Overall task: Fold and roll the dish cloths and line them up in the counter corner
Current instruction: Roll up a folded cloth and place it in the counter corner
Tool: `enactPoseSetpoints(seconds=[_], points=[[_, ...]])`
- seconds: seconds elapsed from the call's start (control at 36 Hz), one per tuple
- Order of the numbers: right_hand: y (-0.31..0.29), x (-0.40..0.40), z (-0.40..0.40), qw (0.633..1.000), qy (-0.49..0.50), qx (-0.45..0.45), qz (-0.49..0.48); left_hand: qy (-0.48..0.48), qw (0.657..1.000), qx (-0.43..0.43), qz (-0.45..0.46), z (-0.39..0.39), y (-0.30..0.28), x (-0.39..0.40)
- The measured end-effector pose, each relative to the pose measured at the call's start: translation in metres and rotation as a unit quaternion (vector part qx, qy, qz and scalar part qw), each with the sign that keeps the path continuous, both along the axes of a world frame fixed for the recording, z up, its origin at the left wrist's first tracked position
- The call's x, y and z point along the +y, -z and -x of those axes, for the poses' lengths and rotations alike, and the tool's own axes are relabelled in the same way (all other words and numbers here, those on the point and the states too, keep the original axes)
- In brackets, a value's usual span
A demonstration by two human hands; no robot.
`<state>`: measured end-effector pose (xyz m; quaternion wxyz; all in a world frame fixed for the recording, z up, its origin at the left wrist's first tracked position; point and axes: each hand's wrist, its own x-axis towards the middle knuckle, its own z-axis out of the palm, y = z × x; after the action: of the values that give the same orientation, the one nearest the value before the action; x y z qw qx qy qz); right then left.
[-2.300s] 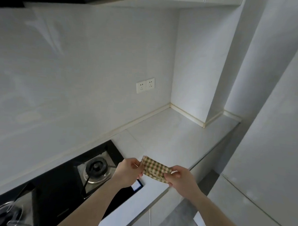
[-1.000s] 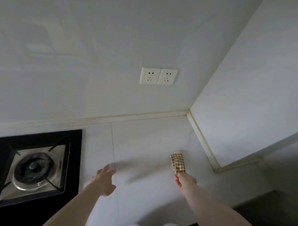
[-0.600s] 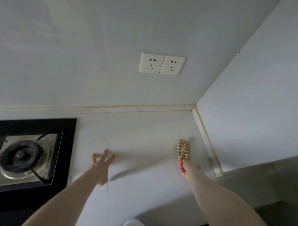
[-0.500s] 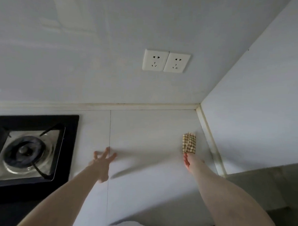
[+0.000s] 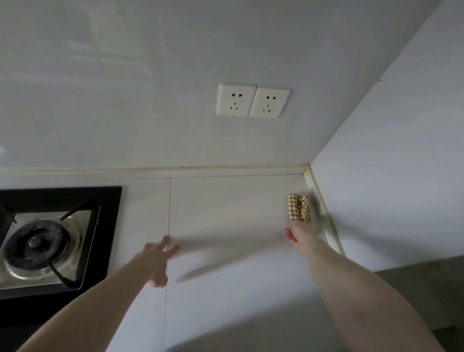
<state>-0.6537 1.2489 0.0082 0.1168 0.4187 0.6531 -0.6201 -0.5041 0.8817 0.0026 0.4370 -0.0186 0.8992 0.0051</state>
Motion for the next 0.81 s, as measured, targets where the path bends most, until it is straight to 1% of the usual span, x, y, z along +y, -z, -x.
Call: enactPoseSetpoints(seconds=[0.06, 0.08, 0.14, 0.17, 0.22, 0.33, 0.39, 0.44, 0.47, 0.53, 0.58, 0.64, 0.69, 0.75, 0.81], points=[[0.000, 0.001, -0.003, 0.997, -0.041, 0.007, -0.061, 0.000, 1.000, 0.003, -0.002, 0.000, 0.001, -0.001], [-0.001, 0.000, -0.004, 0.991, -0.044, 0.023, -0.122, 0.001, 1.000, 0.004, -0.002, 0.000, 0.001, -0.001], [-0.009, -0.001, -0.010, 0.967, -0.021, 0.061, -0.246, 0.002, 1.000, 0.004, -0.003, -0.001, 0.000, -0.001], [-0.015, -0.003, -0.012, 0.956, -0.020, 0.066, -0.284, 0.001, 1.000, 0.004, -0.003, -0.001, 0.000, -0.001], [-0.023, 0.003, -0.011, 0.943, -0.051, 0.051, -0.324, -0.002, 1.000, 0.005, -0.006, -0.001, -0.002, 0.000], [-0.024, 0.018, -0.005, 0.910, -0.166, 0.020, -0.380, -0.004, 1.000, 0.002, -0.008, -0.001, -0.005, 0.001], [-0.021, 0.022, -0.007, 0.874, -0.242, 0.044, -0.418, -0.005, 1.000, 0.000, -0.007, -0.001, -0.005, 0.001], [-0.015, 0.022, -0.010, 0.823, -0.340, 0.069, -0.450, -0.007, 1.000, 0.000, -0.006, -0.001, -0.006, 0.002], [-0.011, 0.022, -0.010, 0.797, -0.385, 0.069, -0.460, -0.010, 1.000, 0.000, -0.008, -0.001, -0.006, 0.002], [-0.006, 0.017, -0.009, 0.775, -0.438, 0.036, -0.455, -0.014, 1.000, 0.004, -0.011, -0.001, -0.007, 0.002], [0.000, 0.013, -0.006, 0.777, -0.464, 0.000, -0.425, -0.017, 1.000, 0.006, -0.013, -0.002, -0.008, 0.002], [0.006, 0.009, -0.002, 0.788, -0.471, -0.035, -0.396, -0.017, 1.000, 0.009, -0.013, -0.002, -0.009, 0.003], [0.013, 0.005, 0.000, 0.790, -0.470, -0.060, -0.388, -0.017, 1.000, 0.010, -0.010, -0.002, -0.011, 0.004], [0.018, -0.001, -0.003, 0.800, -0.454, -0.060, -0.388, -0.015, 1.000, 0.004, -0.008, -0.001, -0.014, 0.004], [0.018, -0.006, -0.010, 0.813, -0.438, -0.034, -0.382, -0.011, 1.000, -0.003, -0.007, 0.000, -0.015, 0.004]])
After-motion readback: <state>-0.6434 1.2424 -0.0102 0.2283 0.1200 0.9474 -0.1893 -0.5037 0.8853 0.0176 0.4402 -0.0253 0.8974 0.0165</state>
